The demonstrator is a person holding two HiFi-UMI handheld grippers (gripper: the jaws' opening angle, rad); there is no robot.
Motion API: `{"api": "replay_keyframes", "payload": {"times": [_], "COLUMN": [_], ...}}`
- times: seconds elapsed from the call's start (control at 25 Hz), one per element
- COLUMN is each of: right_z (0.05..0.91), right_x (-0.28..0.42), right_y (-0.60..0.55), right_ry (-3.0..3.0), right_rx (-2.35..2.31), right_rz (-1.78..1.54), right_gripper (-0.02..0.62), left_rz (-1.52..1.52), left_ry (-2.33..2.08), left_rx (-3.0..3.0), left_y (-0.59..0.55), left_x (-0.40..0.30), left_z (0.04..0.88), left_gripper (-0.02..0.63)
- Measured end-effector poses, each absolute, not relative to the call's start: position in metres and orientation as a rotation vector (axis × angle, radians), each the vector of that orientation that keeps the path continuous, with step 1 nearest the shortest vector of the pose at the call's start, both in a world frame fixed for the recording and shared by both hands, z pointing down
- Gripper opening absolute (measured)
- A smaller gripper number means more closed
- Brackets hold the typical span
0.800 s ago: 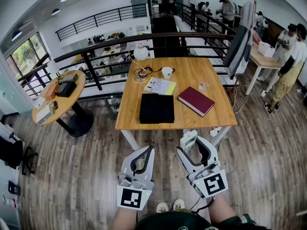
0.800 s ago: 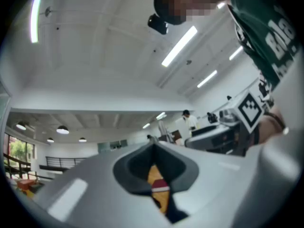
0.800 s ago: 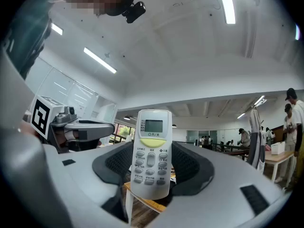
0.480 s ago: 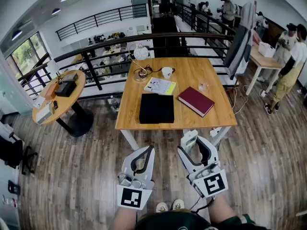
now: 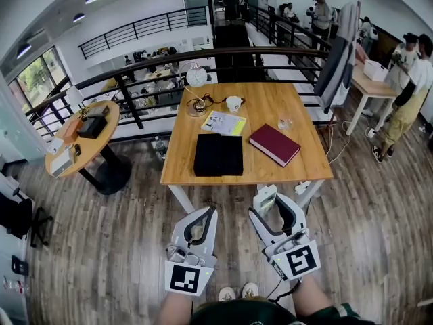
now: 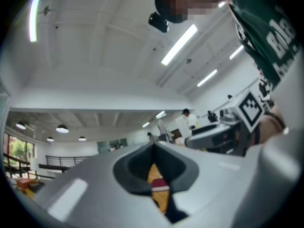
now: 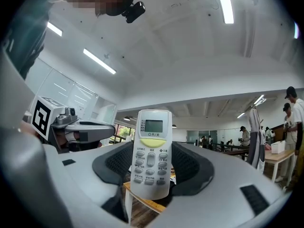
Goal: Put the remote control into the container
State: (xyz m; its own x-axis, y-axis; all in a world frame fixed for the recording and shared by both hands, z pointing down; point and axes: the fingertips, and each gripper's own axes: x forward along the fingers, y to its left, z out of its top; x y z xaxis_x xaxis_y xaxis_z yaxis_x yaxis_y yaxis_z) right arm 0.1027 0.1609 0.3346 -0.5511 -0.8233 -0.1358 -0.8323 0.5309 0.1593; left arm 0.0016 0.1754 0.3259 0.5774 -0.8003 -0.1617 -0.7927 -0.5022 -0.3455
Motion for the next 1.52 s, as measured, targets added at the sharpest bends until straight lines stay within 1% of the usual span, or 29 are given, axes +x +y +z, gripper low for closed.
{"api": "replay_keyframes", "payload": {"times": [0.56,1.16,1.52], "right_z": [0.336,0.341,0.346], "right_x": [0.139,0.145,0.146], "right_y": [0.162,0.158,0.154], "right_ry": [2.729,2.744,2.752], "right_rx": [-1.377,-1.345,-1.360], "right_rz": [0.293,0.303,0.322], "right_gripper": [0.264,0.264,0.264], "left_rz": [0.012,0.014,0.075], "left_ry": [1.349,1.372,1.405], "left_rx": [-2.434,-2.418,-2.429], "left_y": [0.175,0.169,0.159], "left_x": [0.043,0.046,0.043], "left_z": [0.323,0.324,0.327], "left_gripper": [-0.002,-0.002,-0.002]}}
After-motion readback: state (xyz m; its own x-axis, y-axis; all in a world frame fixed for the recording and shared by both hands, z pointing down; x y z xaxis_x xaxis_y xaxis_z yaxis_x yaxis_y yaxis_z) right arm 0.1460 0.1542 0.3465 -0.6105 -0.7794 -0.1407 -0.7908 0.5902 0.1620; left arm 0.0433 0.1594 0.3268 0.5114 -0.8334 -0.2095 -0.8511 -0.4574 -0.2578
